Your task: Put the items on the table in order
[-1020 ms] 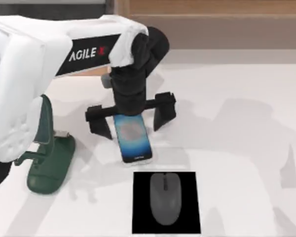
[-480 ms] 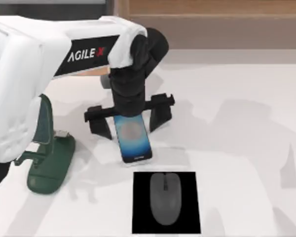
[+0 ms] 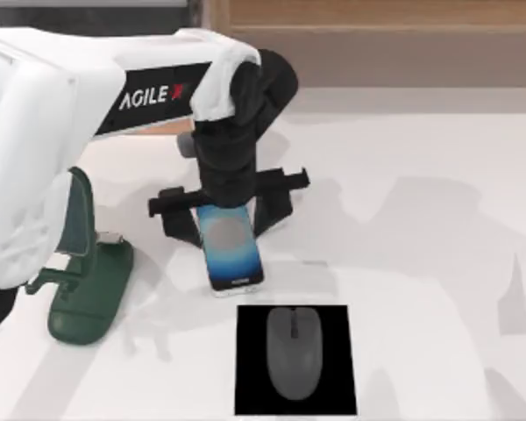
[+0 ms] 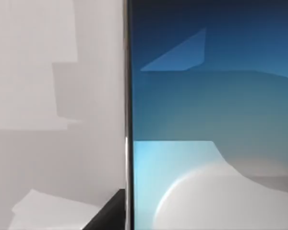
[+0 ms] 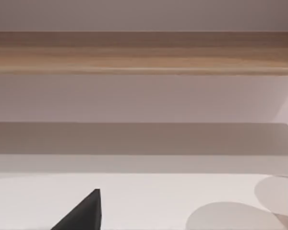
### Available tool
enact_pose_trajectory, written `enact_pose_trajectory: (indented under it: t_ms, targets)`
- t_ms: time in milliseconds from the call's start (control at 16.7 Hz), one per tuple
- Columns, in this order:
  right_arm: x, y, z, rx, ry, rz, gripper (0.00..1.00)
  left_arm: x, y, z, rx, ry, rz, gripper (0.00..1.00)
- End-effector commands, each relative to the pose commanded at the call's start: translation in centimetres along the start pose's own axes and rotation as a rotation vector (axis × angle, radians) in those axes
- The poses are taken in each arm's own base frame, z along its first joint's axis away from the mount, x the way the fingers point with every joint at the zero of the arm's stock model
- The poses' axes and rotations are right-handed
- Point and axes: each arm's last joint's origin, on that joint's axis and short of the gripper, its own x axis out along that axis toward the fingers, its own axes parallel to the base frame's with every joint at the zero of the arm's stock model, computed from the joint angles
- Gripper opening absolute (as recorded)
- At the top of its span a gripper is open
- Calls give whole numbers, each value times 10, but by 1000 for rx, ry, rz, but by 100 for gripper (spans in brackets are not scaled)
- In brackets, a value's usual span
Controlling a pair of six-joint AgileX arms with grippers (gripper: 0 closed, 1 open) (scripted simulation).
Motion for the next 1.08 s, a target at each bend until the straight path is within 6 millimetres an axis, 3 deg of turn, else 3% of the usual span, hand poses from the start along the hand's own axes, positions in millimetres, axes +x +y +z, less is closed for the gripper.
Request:
enact_pose_trajectory:
  t_ms: [120,540,600,1080]
  targets:
    - [0,0,0,0,0,0,100,0,0,0,0,0,0,0]
    - [0,0,0,0,0,0,100,0,0,0,0,0,0,0]
    - [0,0,0,0,0,0,100,-11,1,-1,9,-12,-1,0]
    - [0,0,0,0,0,0,100,-41,1,-1,9,-12,-1,0]
